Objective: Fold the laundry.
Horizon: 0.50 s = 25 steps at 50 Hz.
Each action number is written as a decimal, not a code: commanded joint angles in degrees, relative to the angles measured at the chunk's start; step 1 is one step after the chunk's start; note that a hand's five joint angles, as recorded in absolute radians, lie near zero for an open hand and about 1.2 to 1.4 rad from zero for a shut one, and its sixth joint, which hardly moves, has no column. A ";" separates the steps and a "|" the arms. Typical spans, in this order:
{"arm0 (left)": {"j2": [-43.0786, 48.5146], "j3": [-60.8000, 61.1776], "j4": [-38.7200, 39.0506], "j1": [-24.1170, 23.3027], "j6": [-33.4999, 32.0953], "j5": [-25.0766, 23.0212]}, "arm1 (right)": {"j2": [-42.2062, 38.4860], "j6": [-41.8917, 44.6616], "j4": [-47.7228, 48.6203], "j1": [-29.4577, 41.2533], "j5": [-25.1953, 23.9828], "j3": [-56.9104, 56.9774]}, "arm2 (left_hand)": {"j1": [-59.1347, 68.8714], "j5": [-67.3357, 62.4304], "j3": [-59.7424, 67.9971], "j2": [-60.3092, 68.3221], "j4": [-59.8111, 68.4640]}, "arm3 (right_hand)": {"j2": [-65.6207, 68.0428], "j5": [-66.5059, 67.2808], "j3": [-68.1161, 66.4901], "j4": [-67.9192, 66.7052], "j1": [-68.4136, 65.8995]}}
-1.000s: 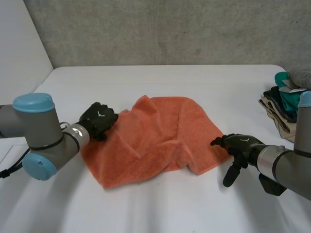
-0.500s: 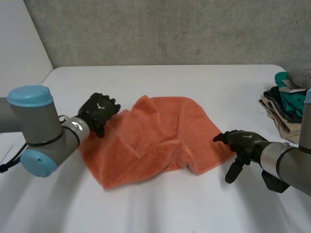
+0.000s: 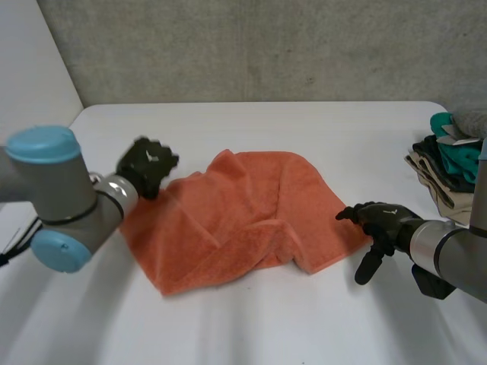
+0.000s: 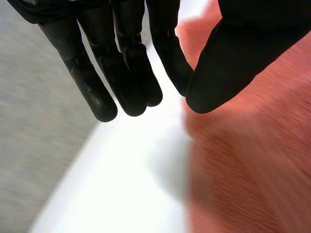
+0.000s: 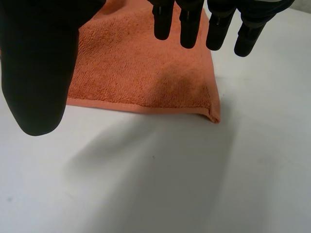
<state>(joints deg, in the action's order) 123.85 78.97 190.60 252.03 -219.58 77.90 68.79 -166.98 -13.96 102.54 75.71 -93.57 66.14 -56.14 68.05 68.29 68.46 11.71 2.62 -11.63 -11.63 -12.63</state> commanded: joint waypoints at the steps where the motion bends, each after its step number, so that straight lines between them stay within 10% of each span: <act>1: -9.50 3.03 1.44 0.65 2.67 0.06 | -0.68 -0.63 -0.72 1.96 -0.04 1.46 | 13.86 -13.86 11.95 11.71 11.54 | -1.71 -2.62 1.63 1.63 2.63; 3: -9.86 4.52 1.44 0.48 2.23 -1.16 | -0.59 -1.33 -1.50 2.57 -0.04 1.81 | 11.71 -11.72 9.80 9.56 9.40 | -1.71 -2.62 1.63 1.63 2.63; 7: -7.58 6.11 1.17 0.57 0.48 -4.06 | -0.24 -2.03 -2.30 3.19 0.05 1.46 | -35.34 35.34 -37.26 -37.50 -37.66 | -1.71 -2.62 1.63 1.63 2.63; 11: -3.80 6.55 -1.72 0.39 -1.11 -5.38 | -0.15 -1.95 -2.39 2.93 0.05 0.93 | -44.97 44.97 -46.88 -47.12 -47.29 | -1.71 -2.62 1.63 1.63 2.63; 25: 5.25 0.84 -2.96 1.45 -0.32 -6.88 | -1.47 -1.51 -2.39 2.05 0.05 0.58 | -35.75 35.74 -37.66 -37.90 -38.06 | -1.71 -2.62 1.63 1.63 2.63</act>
<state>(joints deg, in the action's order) 125.95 82.74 187.74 253.13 -220.81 71.14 67.82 -168.78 -16.38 104.63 75.60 -92.83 23.04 -13.06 22.87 22.83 22.78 11.71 2.62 -11.63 -11.63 -12.63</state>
